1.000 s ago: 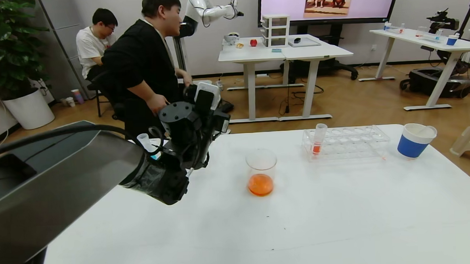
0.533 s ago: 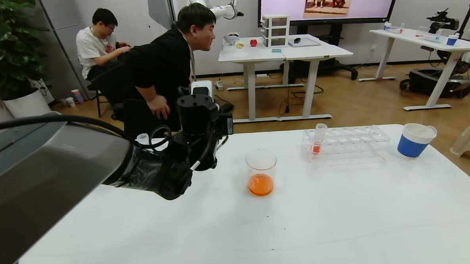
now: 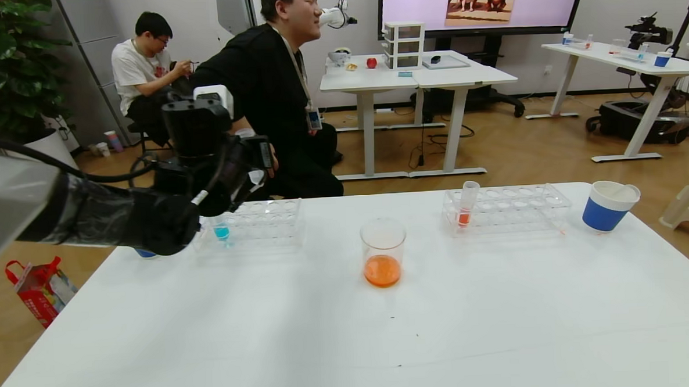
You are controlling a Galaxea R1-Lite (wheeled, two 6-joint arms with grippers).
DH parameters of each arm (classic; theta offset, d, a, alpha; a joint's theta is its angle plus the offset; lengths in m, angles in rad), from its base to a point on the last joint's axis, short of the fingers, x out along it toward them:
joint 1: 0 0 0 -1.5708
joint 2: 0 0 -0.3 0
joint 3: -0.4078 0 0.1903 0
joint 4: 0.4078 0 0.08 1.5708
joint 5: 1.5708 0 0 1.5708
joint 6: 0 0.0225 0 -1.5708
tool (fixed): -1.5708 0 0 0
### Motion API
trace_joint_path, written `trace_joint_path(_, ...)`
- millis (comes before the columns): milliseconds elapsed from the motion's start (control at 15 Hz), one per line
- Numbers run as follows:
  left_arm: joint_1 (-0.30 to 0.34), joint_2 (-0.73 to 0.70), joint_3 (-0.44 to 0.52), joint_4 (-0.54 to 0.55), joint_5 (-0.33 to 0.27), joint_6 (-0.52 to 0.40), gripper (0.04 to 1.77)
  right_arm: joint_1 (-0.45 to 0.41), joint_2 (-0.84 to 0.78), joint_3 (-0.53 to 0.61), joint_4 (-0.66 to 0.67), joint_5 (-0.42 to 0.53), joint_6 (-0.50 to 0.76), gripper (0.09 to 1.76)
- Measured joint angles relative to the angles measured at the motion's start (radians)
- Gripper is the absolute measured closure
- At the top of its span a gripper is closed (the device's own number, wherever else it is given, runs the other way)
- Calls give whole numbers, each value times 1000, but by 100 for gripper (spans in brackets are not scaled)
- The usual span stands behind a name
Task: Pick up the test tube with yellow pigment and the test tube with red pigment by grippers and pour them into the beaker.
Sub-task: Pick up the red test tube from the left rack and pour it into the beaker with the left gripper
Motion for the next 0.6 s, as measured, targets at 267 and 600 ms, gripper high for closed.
trace_joint_path(267,261,-73,10,30,-144,-7,131,0,0,0,0,0,0,11)
trace_joint_path(600,503,-74,82,15,-280,-30,131,0,0,0,0,0,0,11)
